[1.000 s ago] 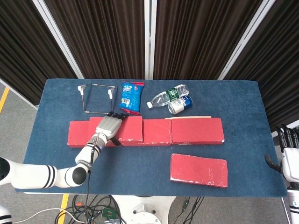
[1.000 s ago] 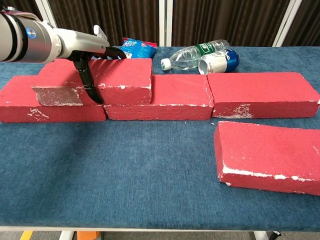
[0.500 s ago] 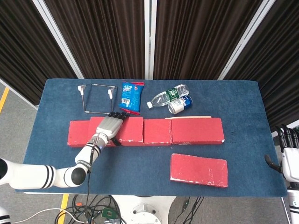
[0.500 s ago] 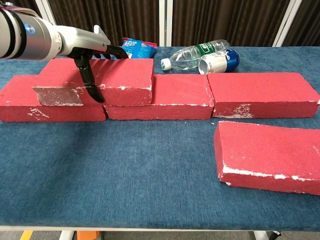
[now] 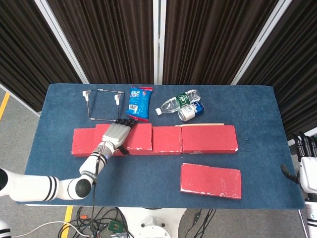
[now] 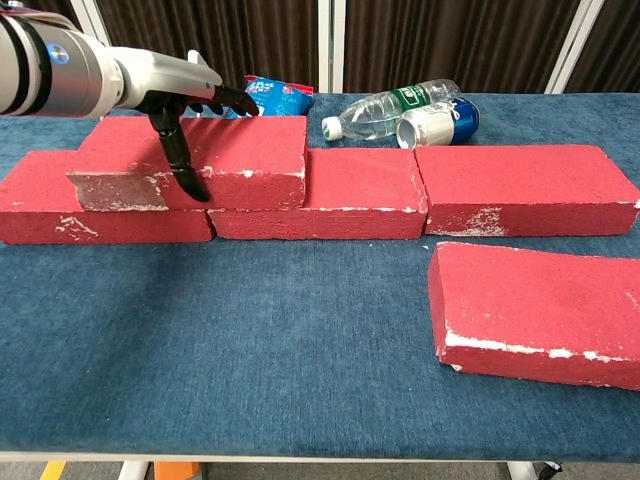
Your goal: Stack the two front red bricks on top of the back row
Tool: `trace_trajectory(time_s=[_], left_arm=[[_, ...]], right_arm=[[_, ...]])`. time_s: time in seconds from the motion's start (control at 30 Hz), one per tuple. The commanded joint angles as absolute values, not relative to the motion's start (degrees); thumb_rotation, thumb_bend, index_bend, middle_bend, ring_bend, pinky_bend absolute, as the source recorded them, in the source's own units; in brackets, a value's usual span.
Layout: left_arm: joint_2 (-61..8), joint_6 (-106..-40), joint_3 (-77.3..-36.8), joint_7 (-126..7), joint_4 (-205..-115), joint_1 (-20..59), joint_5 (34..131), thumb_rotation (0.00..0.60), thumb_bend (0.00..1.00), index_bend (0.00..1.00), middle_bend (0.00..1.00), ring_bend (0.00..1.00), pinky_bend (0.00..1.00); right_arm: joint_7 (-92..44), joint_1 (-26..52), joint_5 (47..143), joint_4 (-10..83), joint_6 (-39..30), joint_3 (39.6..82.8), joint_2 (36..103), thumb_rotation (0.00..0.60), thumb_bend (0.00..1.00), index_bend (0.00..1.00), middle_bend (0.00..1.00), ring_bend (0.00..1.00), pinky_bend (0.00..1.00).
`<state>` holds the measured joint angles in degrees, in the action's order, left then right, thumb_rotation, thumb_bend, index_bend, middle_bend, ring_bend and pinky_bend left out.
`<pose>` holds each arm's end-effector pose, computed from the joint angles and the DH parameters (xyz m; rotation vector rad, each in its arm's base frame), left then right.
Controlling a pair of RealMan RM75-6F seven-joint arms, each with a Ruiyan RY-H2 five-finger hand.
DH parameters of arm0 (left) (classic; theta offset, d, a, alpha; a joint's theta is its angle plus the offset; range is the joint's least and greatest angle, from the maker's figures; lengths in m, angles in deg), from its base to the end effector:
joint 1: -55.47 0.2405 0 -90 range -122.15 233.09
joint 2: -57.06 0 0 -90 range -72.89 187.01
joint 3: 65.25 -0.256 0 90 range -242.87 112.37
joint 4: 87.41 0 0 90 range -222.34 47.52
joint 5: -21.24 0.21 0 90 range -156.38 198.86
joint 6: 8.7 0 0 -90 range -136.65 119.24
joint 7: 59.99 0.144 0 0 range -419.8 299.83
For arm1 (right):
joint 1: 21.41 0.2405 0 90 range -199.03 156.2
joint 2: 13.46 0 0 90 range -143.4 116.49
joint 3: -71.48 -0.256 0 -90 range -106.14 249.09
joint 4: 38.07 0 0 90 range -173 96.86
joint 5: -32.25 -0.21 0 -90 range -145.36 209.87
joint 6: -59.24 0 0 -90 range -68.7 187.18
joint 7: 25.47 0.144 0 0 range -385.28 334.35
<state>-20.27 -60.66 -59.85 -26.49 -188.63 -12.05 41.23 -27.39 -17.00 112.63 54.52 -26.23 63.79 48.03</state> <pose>-0.0758 0.3612 0.0056 -1.9454 -1.1246 -0.6215 -0.3192 -0.1951 0.1925 1.2668 -0.8256 0.8639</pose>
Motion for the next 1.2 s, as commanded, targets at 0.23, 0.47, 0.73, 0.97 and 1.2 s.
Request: trace_trajectory(time_s=[0.23,0.47,0.73,0.97,1.2], left_arm=[[-19.80,-61.36,-59.51,-26.57,-189.65,-12.12,41.59,0.600,0.00,0.04,0.00,0.00,0.00],[-18.09,-62.30,-59.29,-26.23,-192.66,-12.30,41.03,0.600,0.00,0.04,0.00,0.00,0.00],[-10.20,-70.23,-60.01,-25.29,-203.98,-9.60,45.39,0.600,0.00,0.04,0.00,0.00,0.00],[-2.91,-82.50,-65.05,-25.72,-211.70,-0.72,58.61,0.600,0.00,0.04,0.00,0.00,0.00],[1.52,-88.34,-71.47,-31.03,-211.42,10.39,74.16,0.600,0.00,0.04,0.00,0.00,0.00]], right_arm=[[-27.31,-17.04,112.57,54.66,-26.30,63.72,47.83,0.600,0.20,0.00,0.00,0.00,0.00],[-27.38,-17.05,112.74,55.22,-26.25,63.77,47.32,0.600,0.20,0.00,0.00,0.00,0.00],[-29.03,-16.92,114.57,58.46,-26.45,64.38,45.68,0.600,0.20,0.00,0.00,0.00,0.00],[-31.78,-16.70,119.53,66.14,-26.51,66.23,42.51,0.600,0.16,0.00,0.00,0.00,0.00],[-30.04,-13.86,122.90,72.58,-17.04,70.99,41.03,0.600,0.00,0.00,0.00,0.00,0.00]])
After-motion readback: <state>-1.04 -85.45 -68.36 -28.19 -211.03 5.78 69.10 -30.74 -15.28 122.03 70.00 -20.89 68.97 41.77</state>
